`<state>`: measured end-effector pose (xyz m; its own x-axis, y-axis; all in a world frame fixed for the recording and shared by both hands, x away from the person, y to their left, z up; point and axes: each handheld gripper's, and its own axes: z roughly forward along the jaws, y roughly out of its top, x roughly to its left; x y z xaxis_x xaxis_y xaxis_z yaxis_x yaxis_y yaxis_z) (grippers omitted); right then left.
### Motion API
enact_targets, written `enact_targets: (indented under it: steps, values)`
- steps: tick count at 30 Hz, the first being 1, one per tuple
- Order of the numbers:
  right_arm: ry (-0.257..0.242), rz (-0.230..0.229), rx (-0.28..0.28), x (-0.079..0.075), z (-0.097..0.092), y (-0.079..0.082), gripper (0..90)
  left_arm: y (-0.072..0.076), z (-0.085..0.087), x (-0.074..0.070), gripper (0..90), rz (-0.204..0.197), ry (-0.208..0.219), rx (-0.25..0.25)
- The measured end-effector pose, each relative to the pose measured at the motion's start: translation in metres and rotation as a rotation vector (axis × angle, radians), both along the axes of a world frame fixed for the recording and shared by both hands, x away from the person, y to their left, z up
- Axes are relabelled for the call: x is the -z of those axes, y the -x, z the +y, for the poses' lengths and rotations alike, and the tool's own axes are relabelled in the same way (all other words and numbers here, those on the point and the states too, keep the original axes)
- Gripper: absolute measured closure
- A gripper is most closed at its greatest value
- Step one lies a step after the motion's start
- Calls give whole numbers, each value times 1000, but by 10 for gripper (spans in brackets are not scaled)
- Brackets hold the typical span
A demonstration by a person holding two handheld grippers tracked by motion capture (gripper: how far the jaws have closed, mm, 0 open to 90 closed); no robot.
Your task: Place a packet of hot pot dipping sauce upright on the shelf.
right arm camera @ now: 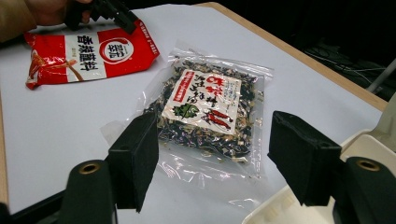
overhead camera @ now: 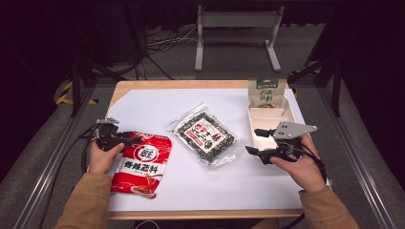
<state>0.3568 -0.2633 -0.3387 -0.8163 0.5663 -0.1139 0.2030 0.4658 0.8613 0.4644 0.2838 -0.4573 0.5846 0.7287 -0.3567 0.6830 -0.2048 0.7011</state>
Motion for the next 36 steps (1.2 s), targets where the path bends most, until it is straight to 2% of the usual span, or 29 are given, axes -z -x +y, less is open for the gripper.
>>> enact_targets:
  steps: [2, 5, 9, 12, 15, 17, 21, 24, 25, 26, 31, 33, 34, 36]
  values:
    - [-1, 0, 0, 0, 0, 0, 336, 1, 0, 0, 380, 4, 15, 14]
    - [-3, 4, 0, 0, 0, 0, 333, 4, 0, -3, 374, -26, 26, 58]
    - [-3, 2, 4, 0, -1, 0, 333, 10, 6, -11, 391, -66, 100, 87]
    - [-4, 3, 5, -1, -1, 1, 333, 16, 7, -14, 422, -86, 105, 117]
    - [-3, 5, 1, 0, 1, 1, 332, 20, 9, -17, 506, -97, 111, 141]
    - [1, 5, -4, 0, 2, 1, 332, 23, 10, -17, 532, -109, 92, 152]
    - [3, 10, -10, 1, 4, 1, 330, 25, 3, -12, 554, -93, 23, 186]
    - [5, 10, -8, 1, 4, 0, 330, 24, -8, -6, 572, -71, -78, 231]
    - [5, 9, -8, 1, 3, 0, 329, 24, -8, -6, 580, -71, -78, 231]
    - [4, 7, -9, 0, 3, 0, 329, 25, -16, -3, 581, -82, -146, 249]
    - [2, 9, -11, 0, 4, 1, 330, 26, -18, -3, 606, -91, -156, 247]
    - [5, 7, -13, 1, 4, 0, 330, 26, -19, -4, 680, -105, -184, 240]
    - [6, 9, -14, 1, 5, 0, 329, 27, -20, -6, 762, -120, -193, 243]
    - [6, 9, -13, 1, 5, 0, 330, 29, -20, -10, 850, -137, -180, 239]
